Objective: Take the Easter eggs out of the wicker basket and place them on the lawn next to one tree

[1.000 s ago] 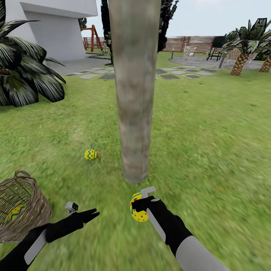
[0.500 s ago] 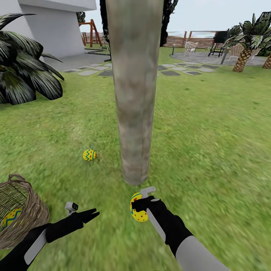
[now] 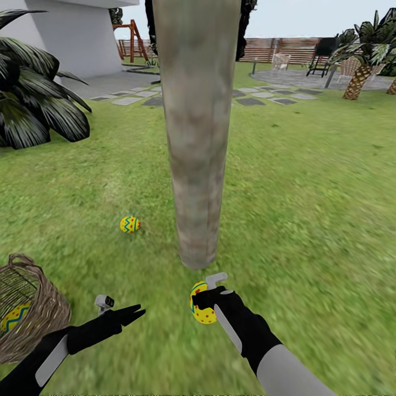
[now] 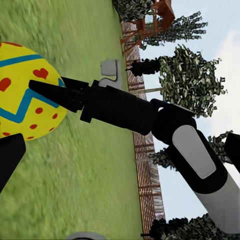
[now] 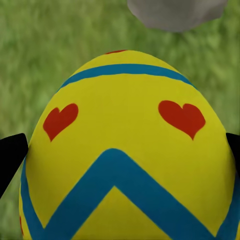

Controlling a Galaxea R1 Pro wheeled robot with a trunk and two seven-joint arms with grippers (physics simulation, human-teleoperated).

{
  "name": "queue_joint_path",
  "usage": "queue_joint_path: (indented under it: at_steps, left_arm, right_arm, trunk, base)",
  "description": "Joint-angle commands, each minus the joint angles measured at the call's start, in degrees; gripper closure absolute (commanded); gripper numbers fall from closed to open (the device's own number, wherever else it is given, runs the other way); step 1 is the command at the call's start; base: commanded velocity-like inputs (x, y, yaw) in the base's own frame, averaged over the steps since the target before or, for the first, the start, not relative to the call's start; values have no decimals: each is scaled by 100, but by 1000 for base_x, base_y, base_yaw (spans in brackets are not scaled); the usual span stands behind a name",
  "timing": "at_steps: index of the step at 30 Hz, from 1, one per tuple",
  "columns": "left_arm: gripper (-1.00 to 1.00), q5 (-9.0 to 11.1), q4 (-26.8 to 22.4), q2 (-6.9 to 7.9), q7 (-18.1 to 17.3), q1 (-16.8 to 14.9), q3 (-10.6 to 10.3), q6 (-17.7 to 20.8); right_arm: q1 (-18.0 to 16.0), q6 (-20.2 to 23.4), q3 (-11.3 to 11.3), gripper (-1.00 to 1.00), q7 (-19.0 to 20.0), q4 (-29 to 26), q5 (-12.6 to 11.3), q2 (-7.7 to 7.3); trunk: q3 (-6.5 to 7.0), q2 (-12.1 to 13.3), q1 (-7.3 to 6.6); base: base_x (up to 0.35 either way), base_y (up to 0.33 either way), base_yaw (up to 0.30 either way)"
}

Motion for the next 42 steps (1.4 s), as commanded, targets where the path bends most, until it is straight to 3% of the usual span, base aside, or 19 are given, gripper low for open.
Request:
queue_joint_path:
  at_steps: [1,36,42]
  left_arm:
    - [-100,49,1,6,-4,-3,-27,60]
    - [-100,75,-16,5,-48,-3,-35,60]
    - [-100,67,-9,-51,-44,-1,-36,54]
  right_arm:
    - [-4,19,12,100,-54,-5,-61,0]
    - [-4,11,12,100,-27,-5,-61,0]
    - [-4,11,12,100,-20,-5,-61,0]
  trunk:
    - [-14,-2,-1]
    - [-338,-2,-1]
    - [-393,-2,-1]
  base:
    - [0,0,0]
    - [0,0,0]
    - [0,0,0]
